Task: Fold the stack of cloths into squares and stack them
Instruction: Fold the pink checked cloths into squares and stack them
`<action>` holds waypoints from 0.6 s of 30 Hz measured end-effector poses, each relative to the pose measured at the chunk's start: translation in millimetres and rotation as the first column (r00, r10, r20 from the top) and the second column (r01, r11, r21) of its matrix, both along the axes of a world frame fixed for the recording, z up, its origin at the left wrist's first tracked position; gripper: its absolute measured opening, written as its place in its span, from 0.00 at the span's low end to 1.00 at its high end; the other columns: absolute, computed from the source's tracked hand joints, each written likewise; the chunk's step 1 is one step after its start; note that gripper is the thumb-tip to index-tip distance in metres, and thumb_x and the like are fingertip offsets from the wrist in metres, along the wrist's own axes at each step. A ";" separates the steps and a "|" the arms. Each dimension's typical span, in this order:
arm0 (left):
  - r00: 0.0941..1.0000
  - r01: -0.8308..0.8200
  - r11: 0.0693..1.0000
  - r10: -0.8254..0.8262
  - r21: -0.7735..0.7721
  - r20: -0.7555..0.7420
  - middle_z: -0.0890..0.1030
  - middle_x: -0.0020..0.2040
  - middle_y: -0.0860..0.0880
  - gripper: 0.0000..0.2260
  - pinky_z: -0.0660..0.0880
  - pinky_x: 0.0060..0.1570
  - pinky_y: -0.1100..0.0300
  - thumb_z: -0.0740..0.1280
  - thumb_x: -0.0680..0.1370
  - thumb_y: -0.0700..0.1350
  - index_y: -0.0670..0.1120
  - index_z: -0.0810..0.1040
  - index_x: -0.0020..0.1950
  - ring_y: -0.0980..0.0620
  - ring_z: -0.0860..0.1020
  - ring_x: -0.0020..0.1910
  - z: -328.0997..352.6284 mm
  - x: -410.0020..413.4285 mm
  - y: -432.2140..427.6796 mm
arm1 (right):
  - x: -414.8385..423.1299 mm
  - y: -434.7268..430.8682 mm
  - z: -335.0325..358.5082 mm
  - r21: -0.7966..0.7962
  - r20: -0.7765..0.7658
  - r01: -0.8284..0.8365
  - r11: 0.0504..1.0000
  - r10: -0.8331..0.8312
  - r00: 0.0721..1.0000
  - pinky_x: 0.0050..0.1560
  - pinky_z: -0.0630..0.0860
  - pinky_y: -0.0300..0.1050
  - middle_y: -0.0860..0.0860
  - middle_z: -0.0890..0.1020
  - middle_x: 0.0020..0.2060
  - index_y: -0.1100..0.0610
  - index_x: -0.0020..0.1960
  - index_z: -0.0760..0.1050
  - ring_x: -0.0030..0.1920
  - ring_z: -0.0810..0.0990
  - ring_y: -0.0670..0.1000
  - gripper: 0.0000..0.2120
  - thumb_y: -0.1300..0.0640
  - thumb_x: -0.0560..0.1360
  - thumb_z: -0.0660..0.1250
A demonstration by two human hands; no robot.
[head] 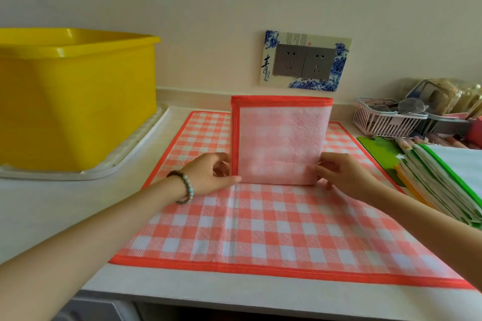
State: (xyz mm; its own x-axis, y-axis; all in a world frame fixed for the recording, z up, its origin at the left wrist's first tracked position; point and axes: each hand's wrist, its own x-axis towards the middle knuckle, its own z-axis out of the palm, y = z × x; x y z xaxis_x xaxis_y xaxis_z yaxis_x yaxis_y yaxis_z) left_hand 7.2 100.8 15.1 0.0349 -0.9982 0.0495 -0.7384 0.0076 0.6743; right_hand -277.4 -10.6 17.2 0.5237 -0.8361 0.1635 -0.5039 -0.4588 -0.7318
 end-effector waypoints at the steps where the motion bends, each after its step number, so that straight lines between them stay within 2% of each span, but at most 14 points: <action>1: 0.999 -0.051 0.999 0.051 -0.004 -0.002 0.81 0.47 0.54 0.20 0.75 0.46 0.64 0.70 0.72 0.56 0.49 0.75 0.60 0.57 0.79 0.45 -1.2 -2.2 -3.9 | 1.3 -3.0 -0.7 0.039 0.028 0.027 0.999 -0.028 0.999 0.31 0.76 0.38 0.46 0.82 0.31 0.56 0.48 0.78 0.33 0.79 0.44 0.06 0.64 0.77 0.63; 2: 0.996 -0.086 0.996 0.086 -0.011 -0.014 0.82 0.46 0.53 0.22 0.75 0.44 0.64 0.70 0.72 0.56 0.48 0.74 0.61 0.57 0.79 0.44 -2.3 -4.3 -7.5 | 2.7 -5.4 -2.5 0.073 0.048 0.062 0.995 -0.065 0.997 0.30 0.75 0.39 0.48 0.82 0.32 0.58 0.50 0.77 0.33 0.79 0.47 0.04 0.62 0.77 0.64; 4: 0.991 -0.127 0.992 0.127 -0.013 -0.030 0.82 0.42 0.53 0.25 0.74 0.41 0.64 0.70 0.73 0.55 0.47 0.70 0.66 0.58 0.78 0.38 -3.5 -8.8 -12.6 | 6.3 -6.9 -4.4 0.133 0.064 0.133 0.982 -0.142 0.988 0.27 0.74 0.37 0.50 0.83 0.34 0.55 0.50 0.76 0.31 0.78 0.49 0.04 0.58 0.75 0.67; 6: 0.987 -0.156 0.988 0.156 -0.012 -0.025 0.82 0.39 0.53 0.29 0.71 0.40 0.64 0.70 0.73 0.53 0.45 0.66 0.70 0.59 0.76 0.35 -3.8 -11.2 -16.8 | 9.6 -7.1 -5.1 0.171 0.068 0.184 0.968 -0.198 0.978 0.25 0.73 0.36 0.50 0.83 0.37 0.52 0.50 0.74 0.28 0.77 0.48 0.08 0.55 0.73 0.70; 8: 0.982 -0.189 0.982 0.189 0.007 0.005 0.82 0.42 0.52 0.32 0.72 0.38 0.64 0.71 0.73 0.52 0.45 0.62 0.72 0.57 0.77 0.36 -2.6 -13.0 -18.7 | 12.7 -7.8 -4.5 0.193 0.074 0.222 0.956 -0.240 0.968 0.27 0.73 0.38 0.52 0.82 0.40 0.53 0.52 0.72 0.29 0.75 0.49 0.12 0.56 0.72 0.71; 10: 0.972 -0.221 0.975 0.218 0.030 0.091 0.80 0.45 0.49 0.34 0.75 0.38 0.62 0.70 0.73 0.54 0.46 0.58 0.73 0.54 0.77 0.38 0.7 -16.3 -17.6 | 16.0 -6.8 -4.0 0.093 -0.019 0.265 0.960 -0.265 0.964 0.32 0.73 0.40 0.52 0.79 0.45 0.54 0.55 0.70 0.34 0.75 0.49 0.15 0.56 0.72 0.71; 12: 0.951 -0.211 0.977 0.213 -0.031 0.226 0.77 0.52 0.48 0.30 0.74 0.40 0.62 0.68 0.75 0.54 0.48 0.59 0.73 0.54 0.75 0.43 3.9 -20.3 -13.2 | 19.7 1.9 -3.4 -0.152 -0.180 0.229 0.962 -0.255 0.950 0.39 0.72 0.40 0.51 0.76 0.51 0.53 0.60 0.69 0.41 0.76 0.48 0.17 0.54 0.74 0.68; 14: 0.933 -0.092 0.984 0.139 -0.152 0.333 0.71 0.64 0.50 0.24 0.73 0.53 0.63 0.63 0.78 0.51 0.51 0.62 0.73 0.55 0.72 0.56 5.5 -25.6 -4.4 | 23.7 18.4 -3.5 -0.334 -0.247 0.085 0.939 -0.174 0.953 0.51 0.74 0.42 0.50 0.72 0.62 0.52 0.66 0.68 0.51 0.76 0.48 0.18 0.52 0.77 0.63; 16: 0.912 0.102 0.984 -0.033 -0.149 0.409 0.62 0.73 0.54 0.21 0.61 0.68 0.62 0.56 0.81 0.52 0.53 0.60 0.75 0.55 0.63 0.70 4.7 -32.1 7.0 | 28.7 36.8 -4.2 -0.369 -0.330 -0.090 0.925 -0.040 0.943 0.67 0.66 0.46 0.46 0.65 0.71 0.49 0.71 0.64 0.66 0.69 0.47 0.21 0.48 0.80 0.56; 18: 0.840 0.238 0.971 -0.185 -0.040 0.510 0.51 0.77 0.56 0.23 0.45 0.72 0.61 0.48 0.82 0.55 0.54 0.52 0.77 0.57 0.49 0.76 -0.1 -37.5 16.1 | 34.1 51.6 -7.7 -0.304 -0.424 -0.233 0.924 0.087 0.901 0.75 0.51 0.42 0.41 0.57 0.75 0.46 0.75 0.57 0.74 0.55 0.42 0.24 0.44 0.80 0.47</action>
State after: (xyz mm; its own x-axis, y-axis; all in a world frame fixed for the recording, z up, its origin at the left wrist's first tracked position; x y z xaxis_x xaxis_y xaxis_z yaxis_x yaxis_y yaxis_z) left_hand -30.2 116.9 15.0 -0.2321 -0.9675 0.1005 -0.9474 0.2482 0.2020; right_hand -243.3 41.0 9.4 0.7262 -0.6658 0.1713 -0.6149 -0.7405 -0.2713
